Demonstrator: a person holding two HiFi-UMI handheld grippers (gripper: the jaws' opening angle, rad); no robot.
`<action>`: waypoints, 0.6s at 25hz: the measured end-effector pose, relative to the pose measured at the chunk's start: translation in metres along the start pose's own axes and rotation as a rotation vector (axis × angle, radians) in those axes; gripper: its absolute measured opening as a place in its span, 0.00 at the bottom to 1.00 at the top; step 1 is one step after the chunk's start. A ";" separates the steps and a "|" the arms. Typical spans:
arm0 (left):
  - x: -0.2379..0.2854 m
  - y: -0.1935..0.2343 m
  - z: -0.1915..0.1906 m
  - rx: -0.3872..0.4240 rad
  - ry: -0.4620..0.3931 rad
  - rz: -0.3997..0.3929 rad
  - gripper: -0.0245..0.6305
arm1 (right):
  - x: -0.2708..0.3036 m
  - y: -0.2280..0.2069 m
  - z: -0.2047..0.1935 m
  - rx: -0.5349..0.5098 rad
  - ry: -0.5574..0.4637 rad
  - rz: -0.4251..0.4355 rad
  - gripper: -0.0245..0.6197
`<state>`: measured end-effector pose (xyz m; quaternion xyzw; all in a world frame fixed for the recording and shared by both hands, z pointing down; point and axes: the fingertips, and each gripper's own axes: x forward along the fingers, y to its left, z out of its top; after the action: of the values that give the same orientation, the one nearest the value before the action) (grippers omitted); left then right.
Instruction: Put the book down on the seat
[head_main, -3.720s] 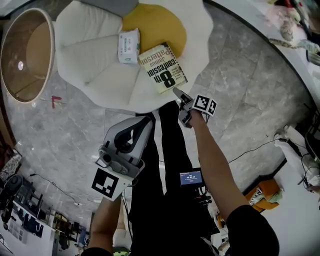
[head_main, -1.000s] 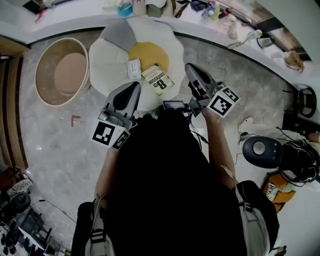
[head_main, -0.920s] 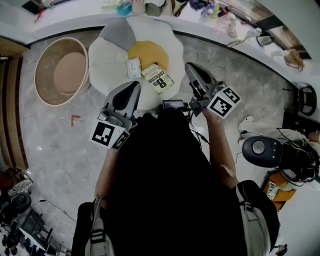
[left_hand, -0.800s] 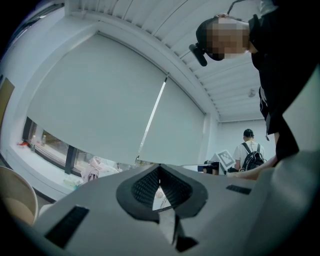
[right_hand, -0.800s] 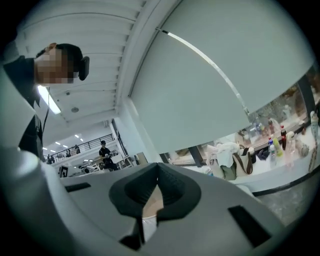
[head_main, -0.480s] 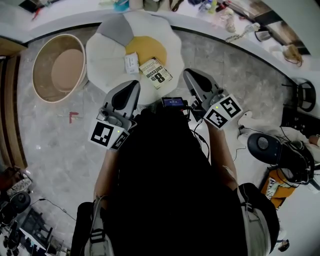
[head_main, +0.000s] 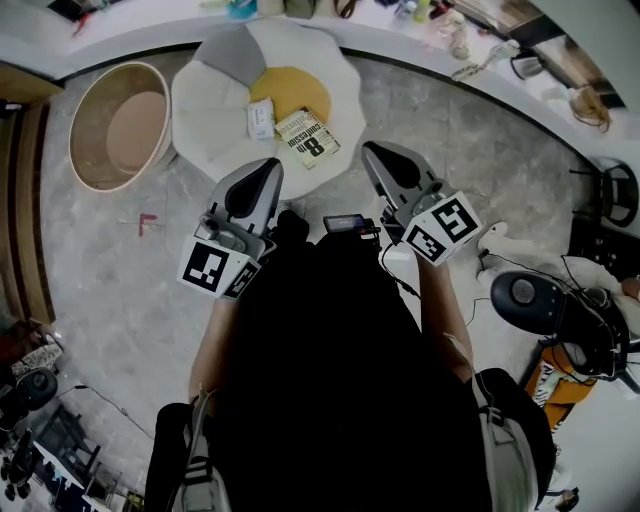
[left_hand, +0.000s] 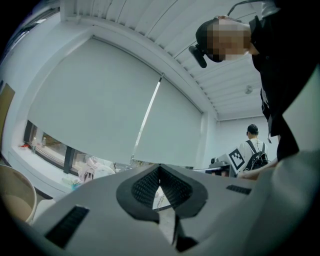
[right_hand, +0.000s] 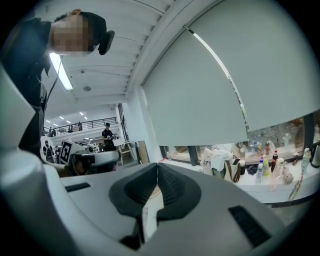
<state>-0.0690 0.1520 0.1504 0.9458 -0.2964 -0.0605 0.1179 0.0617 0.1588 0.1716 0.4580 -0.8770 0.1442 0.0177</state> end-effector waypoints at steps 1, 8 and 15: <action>0.001 -0.012 -0.002 0.003 -0.001 -0.001 0.06 | -0.009 0.003 -0.002 -0.004 0.001 0.011 0.07; -0.008 -0.108 -0.029 -0.011 0.009 -0.001 0.05 | -0.090 0.026 -0.029 -0.002 0.021 0.046 0.06; -0.028 -0.190 -0.059 -0.036 0.014 0.020 0.05 | -0.164 0.047 -0.054 -0.018 0.038 0.103 0.06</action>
<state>0.0222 0.3304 0.1591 0.9409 -0.3041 -0.0581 0.1374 0.1130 0.3296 0.1858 0.4092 -0.9002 0.1458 0.0309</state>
